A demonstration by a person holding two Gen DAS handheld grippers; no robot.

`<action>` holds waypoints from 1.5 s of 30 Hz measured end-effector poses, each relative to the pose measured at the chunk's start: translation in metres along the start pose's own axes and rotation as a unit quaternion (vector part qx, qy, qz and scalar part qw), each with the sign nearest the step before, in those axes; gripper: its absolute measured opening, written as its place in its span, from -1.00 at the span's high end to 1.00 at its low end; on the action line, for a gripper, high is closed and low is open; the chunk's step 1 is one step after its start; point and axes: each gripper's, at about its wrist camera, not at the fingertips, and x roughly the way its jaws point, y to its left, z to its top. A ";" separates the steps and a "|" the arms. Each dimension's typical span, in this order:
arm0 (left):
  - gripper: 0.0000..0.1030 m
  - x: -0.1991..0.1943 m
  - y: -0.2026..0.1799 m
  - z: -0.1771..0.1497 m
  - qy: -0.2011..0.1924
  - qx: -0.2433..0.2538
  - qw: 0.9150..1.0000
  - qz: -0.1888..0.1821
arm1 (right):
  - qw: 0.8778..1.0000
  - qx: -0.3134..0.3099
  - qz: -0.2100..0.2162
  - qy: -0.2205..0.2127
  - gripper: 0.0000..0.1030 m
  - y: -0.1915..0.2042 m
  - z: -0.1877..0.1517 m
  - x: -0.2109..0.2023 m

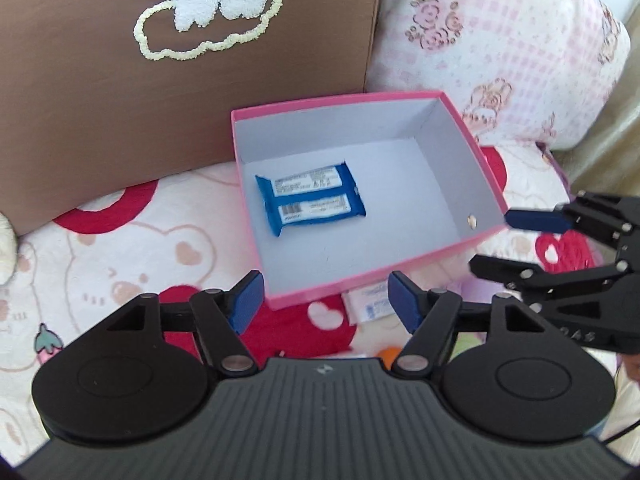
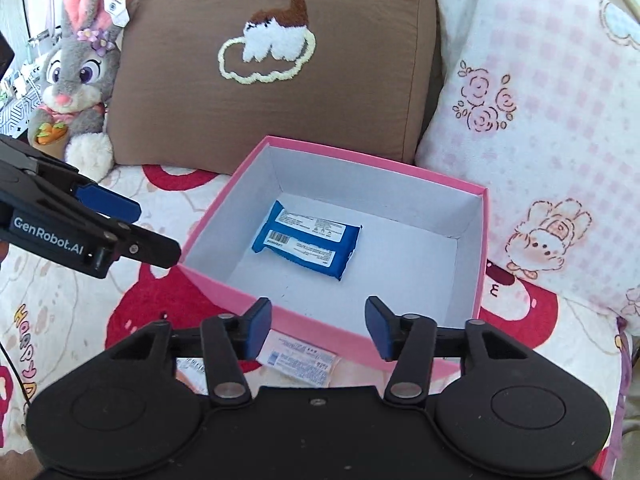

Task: Organize objects
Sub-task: 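Withdraw the right gripper and move it toward the green yarn ball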

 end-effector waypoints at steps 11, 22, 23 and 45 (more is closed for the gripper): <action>-0.41 -0.036 -0.007 -0.036 0.031 0.008 0.999 -0.032 | 1.000 -0.013 0.001 -0.018 -0.51 0.003 -0.016 -0.049; -0.71 -0.066 -0.036 -0.060 0.021 0.024 0.998 -0.052 | 1.000 -0.006 0.002 -0.021 -0.82 0.017 -0.032 -0.097; -0.73 -0.067 -0.039 -0.064 0.020 0.027 0.998 -0.046 | 1.000 -0.007 0.004 -0.020 -0.82 0.018 -0.033 -0.100; -0.81 -0.082 -0.065 -0.106 0.019 0.051 0.995 -0.082 | 0.999 -0.032 0.004 0.025 -0.82 0.047 -0.086 -0.141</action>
